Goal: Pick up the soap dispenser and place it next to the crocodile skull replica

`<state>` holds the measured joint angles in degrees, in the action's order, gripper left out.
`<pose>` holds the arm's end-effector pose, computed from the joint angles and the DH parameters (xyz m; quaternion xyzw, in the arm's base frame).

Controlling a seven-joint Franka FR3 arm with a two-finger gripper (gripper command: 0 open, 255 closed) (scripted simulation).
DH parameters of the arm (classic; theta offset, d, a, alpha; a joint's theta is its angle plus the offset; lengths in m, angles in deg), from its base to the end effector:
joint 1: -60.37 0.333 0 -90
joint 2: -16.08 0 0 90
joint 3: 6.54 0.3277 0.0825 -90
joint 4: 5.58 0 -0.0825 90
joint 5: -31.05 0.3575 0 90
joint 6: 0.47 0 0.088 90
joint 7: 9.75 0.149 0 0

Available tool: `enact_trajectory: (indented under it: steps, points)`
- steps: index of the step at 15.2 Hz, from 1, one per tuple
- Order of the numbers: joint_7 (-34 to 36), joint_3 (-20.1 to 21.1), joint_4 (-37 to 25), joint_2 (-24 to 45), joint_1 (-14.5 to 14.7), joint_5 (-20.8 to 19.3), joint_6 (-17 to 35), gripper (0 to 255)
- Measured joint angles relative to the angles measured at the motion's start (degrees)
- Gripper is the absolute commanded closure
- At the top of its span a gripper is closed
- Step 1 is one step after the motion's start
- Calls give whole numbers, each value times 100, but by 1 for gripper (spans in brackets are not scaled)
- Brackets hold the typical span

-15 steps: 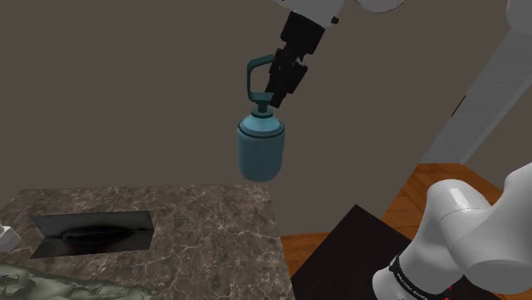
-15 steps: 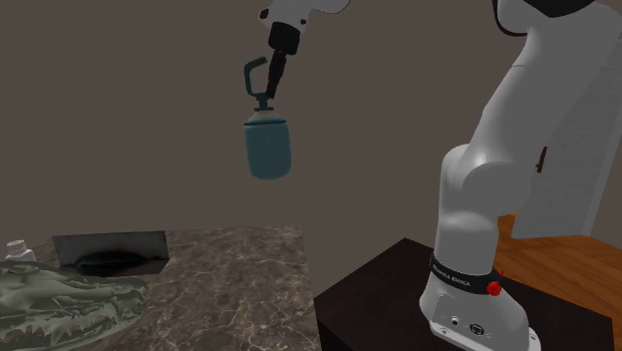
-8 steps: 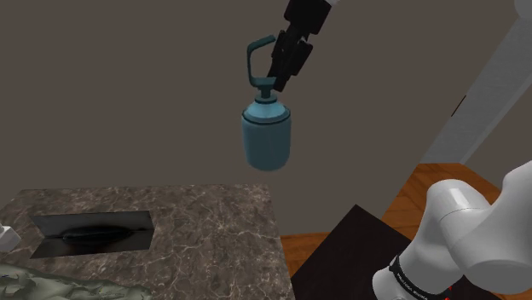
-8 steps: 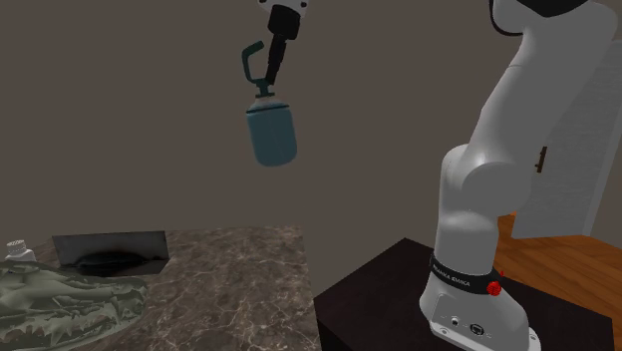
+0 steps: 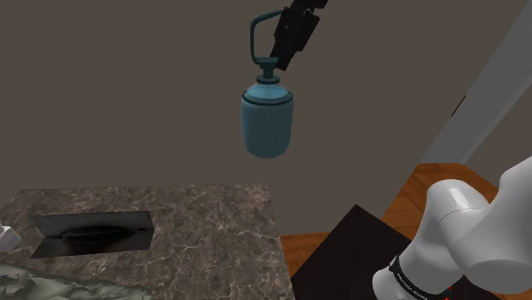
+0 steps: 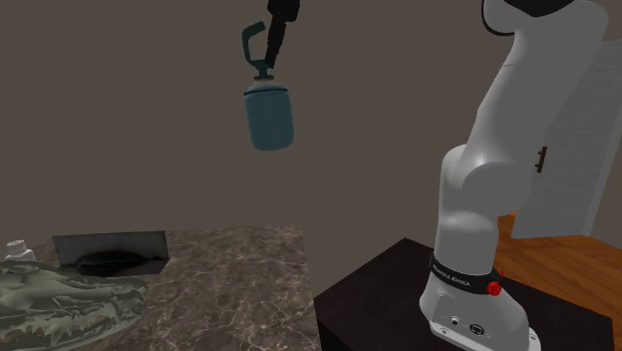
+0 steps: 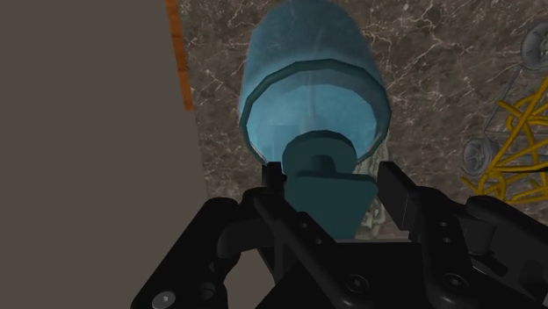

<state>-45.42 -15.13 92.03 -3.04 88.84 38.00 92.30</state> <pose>0.4010 0.1483 0.6991 -0.8723 -0.4657 -0.1326 0.0676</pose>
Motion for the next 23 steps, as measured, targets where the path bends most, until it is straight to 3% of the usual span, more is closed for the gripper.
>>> enact_trajectory:
  steps: [8, 17, 23]
  points:
    - [116, 14, -865, 303, 37, 36, -553, 255]
    - [1352, 887, -1025, 513, 442, -59, -350, 255]
    - [2138, 1414, -1518, 958, 716, -206, -325, 255]
